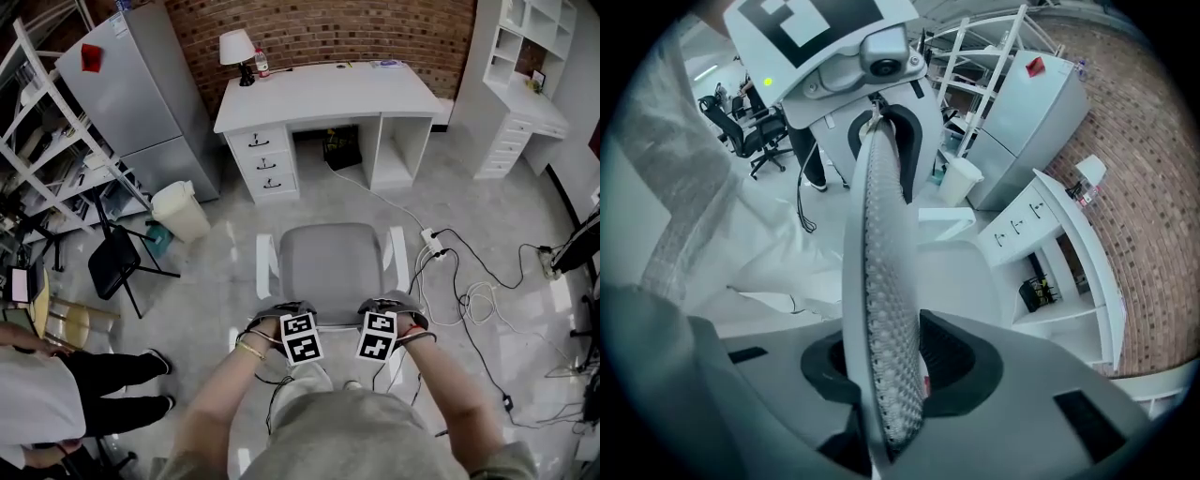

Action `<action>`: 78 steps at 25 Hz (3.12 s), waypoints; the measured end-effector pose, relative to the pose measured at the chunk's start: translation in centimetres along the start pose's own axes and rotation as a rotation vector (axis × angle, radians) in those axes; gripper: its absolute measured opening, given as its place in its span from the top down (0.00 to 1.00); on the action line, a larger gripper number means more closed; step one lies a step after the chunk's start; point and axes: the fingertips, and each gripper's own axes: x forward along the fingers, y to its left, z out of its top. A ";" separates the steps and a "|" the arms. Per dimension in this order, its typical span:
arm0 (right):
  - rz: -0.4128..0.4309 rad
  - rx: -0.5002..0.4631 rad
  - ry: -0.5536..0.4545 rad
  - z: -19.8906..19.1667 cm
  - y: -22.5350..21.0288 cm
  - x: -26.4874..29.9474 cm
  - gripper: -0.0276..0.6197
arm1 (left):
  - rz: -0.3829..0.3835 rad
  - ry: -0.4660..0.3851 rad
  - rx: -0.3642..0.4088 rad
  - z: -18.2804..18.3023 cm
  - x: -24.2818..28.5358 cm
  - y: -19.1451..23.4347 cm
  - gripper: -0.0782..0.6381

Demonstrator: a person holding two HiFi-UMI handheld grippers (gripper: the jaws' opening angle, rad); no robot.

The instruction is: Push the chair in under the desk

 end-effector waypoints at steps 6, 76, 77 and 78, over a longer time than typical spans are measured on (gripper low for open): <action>-0.032 -0.089 0.018 -0.3 0.3 0.2 0.89 | -0.001 0.027 0.052 -0.2 0.3 -0.3 0.78; -0.058 -0.094 0.032 0.7 -6.6 2.6 0.93 | -0.001 0.072 0.064 -1.4 2.3 7.3 0.80; -0.057 -0.093 0.032 0.7 -6.8 2.7 0.93 | -0.001 0.073 0.063 -1.4 2.4 7.5 0.80; -0.056 -0.091 0.032 0.6 -6.9 2.7 0.93 | -0.002 0.074 0.064 -1.3 2.4 7.7 0.80</action>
